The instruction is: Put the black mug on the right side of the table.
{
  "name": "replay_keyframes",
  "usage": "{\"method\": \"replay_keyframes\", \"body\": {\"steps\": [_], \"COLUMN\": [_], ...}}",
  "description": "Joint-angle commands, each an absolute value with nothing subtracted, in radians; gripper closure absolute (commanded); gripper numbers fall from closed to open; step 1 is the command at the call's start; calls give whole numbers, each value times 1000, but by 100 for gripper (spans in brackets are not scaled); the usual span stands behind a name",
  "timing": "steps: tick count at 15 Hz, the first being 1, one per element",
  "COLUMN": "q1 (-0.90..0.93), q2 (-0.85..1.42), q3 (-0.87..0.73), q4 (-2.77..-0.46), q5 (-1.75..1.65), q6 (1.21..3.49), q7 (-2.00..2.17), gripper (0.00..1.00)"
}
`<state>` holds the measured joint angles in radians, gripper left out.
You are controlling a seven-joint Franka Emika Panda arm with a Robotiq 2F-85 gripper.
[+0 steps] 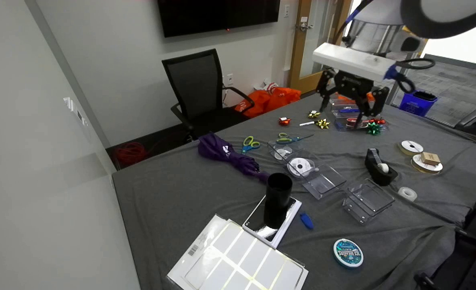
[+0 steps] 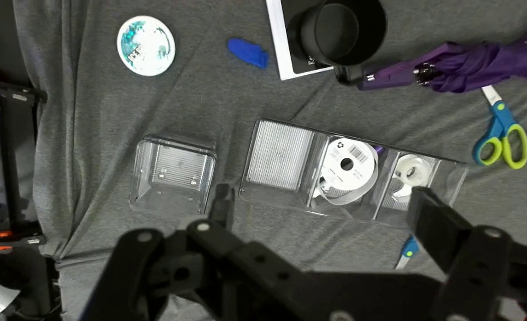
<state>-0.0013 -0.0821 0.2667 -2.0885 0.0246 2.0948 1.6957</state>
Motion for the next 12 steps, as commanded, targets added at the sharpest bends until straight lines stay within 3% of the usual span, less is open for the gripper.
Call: {"method": "replay_keyframes", "body": {"steps": [1, 12], "q1": [62, 235], "q2": [135, 499], "q3": [233, 109], "q4": [-1876, -1669], "q5": [-43, -115], "q6": [1993, 2230], "q7": [1827, 1824], "gripper": [0, 0]}}
